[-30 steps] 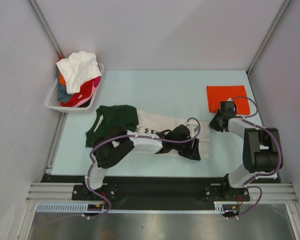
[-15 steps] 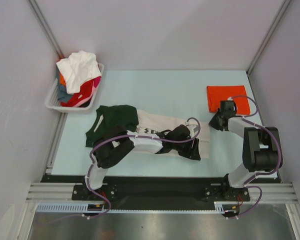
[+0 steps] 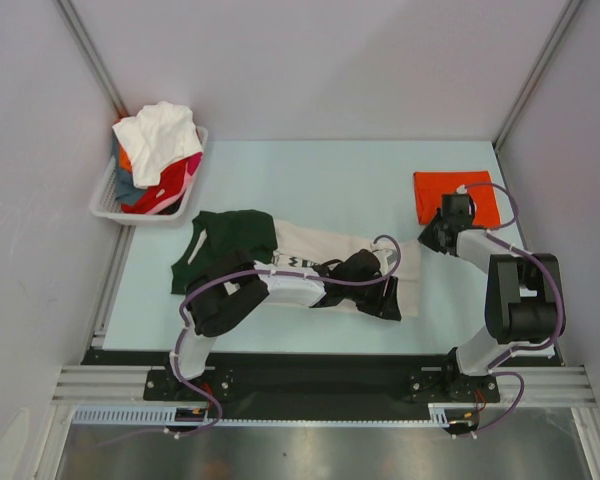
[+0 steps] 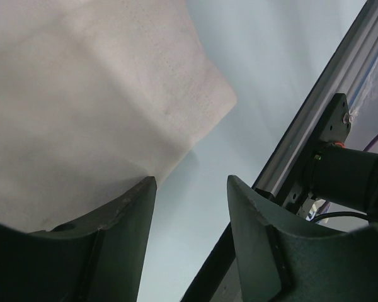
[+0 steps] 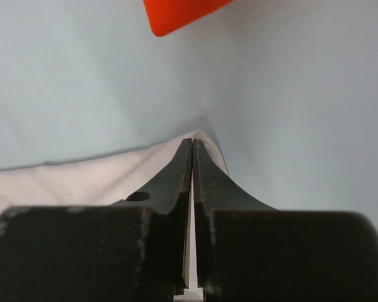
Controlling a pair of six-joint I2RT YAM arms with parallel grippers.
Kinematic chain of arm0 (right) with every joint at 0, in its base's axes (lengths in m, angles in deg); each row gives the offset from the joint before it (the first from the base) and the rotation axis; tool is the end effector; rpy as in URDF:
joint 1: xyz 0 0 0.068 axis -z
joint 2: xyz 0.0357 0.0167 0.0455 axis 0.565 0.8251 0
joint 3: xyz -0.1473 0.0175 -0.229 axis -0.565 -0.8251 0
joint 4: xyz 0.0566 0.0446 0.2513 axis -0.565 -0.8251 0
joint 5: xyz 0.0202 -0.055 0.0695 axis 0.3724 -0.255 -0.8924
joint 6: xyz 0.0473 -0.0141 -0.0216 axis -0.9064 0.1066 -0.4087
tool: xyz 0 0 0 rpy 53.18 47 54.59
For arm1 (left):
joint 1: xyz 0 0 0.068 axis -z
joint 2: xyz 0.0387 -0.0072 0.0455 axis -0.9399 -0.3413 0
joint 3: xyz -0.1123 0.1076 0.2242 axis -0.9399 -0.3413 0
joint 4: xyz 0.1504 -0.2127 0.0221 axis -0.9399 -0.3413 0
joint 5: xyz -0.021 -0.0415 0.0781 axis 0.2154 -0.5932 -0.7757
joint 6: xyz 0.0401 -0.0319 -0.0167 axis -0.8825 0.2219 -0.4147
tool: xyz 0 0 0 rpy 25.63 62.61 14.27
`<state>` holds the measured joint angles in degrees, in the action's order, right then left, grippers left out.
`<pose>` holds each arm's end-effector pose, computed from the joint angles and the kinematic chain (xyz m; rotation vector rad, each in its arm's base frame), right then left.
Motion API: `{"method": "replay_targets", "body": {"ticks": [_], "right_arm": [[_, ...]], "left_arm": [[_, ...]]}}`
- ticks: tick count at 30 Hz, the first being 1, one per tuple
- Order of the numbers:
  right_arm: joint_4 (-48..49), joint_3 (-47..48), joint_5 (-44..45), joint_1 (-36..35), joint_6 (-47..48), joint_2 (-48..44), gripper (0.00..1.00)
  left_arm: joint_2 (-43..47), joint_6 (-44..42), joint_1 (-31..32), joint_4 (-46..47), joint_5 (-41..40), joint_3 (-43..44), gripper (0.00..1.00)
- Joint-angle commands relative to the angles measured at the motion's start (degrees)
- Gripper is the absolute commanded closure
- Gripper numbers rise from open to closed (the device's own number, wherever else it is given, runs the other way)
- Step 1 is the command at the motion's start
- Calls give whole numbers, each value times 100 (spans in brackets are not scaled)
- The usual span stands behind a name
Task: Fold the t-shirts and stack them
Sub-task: Fold the tshirt
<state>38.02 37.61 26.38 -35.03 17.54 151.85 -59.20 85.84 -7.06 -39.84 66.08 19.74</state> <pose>0.3194 0.0027 0.1715 0.6566 2.3553 0.2226 0.1867 -0.3893 0.1358 0.6544 2.5023 -1.1866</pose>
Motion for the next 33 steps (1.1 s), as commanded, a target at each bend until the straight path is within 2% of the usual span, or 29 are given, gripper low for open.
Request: {"method": "replay_targets", "body": {"ticks": [1, 15, 27, 33], "right_arm": [[114, 347, 162, 18, -7, 14, 100], [193, 629, -31, 273, -86, 384, 100], [97, 752, -313, 273, -104, -82, 100], [79, 770, -207, 308, -94, 137, 100]], "left_arm": [[-441, -3, 153, -918, -91, -197, 43], [-599, 58, 188, -856, -21, -180, 44], [-634, 85, 223, -838, -3, -127, 43], [-643, 93, 241, -838, -3, -118, 43]]}}
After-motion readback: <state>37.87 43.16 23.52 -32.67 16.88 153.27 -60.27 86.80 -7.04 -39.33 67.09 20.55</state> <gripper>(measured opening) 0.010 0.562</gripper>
